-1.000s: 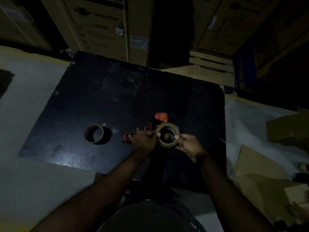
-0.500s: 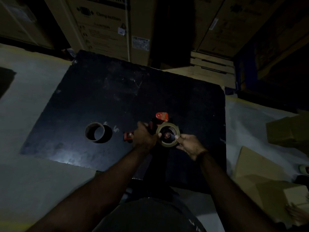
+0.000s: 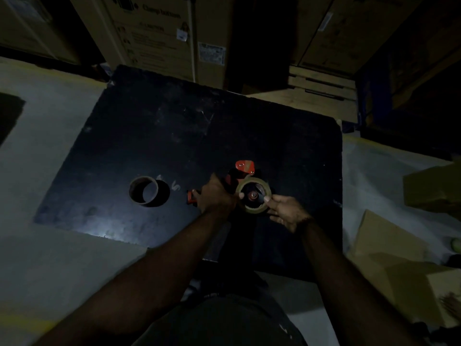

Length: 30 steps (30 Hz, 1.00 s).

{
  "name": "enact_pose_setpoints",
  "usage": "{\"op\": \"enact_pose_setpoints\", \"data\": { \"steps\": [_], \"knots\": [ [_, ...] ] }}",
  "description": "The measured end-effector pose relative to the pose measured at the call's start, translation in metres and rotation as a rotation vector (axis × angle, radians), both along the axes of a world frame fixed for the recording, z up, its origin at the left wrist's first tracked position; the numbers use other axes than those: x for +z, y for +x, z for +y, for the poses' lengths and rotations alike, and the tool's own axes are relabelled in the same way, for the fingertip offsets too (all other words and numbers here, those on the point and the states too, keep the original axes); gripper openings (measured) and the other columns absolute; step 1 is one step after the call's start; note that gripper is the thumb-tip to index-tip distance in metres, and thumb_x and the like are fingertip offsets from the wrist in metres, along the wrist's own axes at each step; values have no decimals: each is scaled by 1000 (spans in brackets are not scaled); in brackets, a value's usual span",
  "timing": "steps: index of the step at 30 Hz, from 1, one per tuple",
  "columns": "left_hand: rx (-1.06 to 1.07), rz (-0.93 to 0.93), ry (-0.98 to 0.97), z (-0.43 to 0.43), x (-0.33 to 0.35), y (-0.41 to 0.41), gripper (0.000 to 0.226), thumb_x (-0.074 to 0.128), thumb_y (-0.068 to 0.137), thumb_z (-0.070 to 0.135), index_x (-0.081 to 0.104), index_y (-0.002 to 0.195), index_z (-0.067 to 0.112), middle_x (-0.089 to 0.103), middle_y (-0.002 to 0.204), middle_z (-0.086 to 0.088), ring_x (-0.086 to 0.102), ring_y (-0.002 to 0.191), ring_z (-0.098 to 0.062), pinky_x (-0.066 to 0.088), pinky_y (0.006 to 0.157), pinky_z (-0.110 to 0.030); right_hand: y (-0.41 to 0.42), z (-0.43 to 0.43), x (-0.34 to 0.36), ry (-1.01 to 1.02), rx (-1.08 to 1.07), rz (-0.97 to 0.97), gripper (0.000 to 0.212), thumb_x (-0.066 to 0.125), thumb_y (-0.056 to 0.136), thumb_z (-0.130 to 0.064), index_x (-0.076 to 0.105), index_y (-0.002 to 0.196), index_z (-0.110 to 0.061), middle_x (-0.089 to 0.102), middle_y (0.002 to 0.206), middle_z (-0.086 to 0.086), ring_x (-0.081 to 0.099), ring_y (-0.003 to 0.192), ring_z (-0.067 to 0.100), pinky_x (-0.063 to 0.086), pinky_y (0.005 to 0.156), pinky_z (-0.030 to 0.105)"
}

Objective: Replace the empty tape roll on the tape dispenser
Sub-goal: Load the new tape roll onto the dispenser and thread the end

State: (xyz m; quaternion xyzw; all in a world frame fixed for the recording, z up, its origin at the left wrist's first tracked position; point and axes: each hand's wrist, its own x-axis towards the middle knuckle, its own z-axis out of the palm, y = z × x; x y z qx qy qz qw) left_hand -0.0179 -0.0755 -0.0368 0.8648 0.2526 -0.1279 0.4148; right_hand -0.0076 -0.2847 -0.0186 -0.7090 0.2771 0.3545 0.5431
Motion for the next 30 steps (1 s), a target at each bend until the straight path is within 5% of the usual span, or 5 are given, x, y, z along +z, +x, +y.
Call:
{"op": "enact_pose_setpoints", "data": {
  "steps": [10, 14, 19, 25, 30],
  "knots": [
    [-120, 9, 49, 3, -12, -4, 87, 45, 57, 94, 68, 116, 35, 73, 113, 0, 67, 114, -28, 44, 106, -64, -1, -2, -2, 25, -46, 42, 38, 64, 101, -29, 62, 137, -17, 63, 93, -7, 46, 70, 7, 37, 61, 23],
    [-143, 68, 158, -1, 0, -3, 55, 66, 90, 54, 62, 135, 24, 62, 139, -4, 49, 138, -31, 17, 122, -60, 1, -3, -6, 10, -45, 58, 40, 65, 100, -29, 61, 138, -15, 64, 90, -7, 46, 67, 7, 35, 59, 23],
    [-214, 147, 297, -5, 18, -3, 64, 63, 84, 70, 54, 140, 41, 60, 141, 3, 37, 147, -22, -4, 118, -73, -1, -5, -16, 18, -106, 92, 42, 70, 96, -30, 64, 135, -17, 66, 87, -6, 50, 68, 8, 34, 57, 23],
    [-282, 171, 377, -5, 12, 1, 77, 58, 82, 77, 40, 151, 47, 53, 149, 5, 27, 152, -24, -3, 117, -76, -5, -7, -28, 69, -192, 122, 45, 73, 94, -29, 62, 137, -19, 68, 90, -5, 52, 69, 9, 30, 57, 24],
    [-242, 145, 391, -5, -2, 7, 58, 51, 86, 70, 54, 138, 47, 61, 140, 8, 33, 149, -22, -3, 117, -75, -12, -4, -27, 109, -242, 125, 52, 71, 96, -28, 55, 144, -16, 68, 97, -6, 54, 73, 9, 29, 57, 24]
  ]
}}
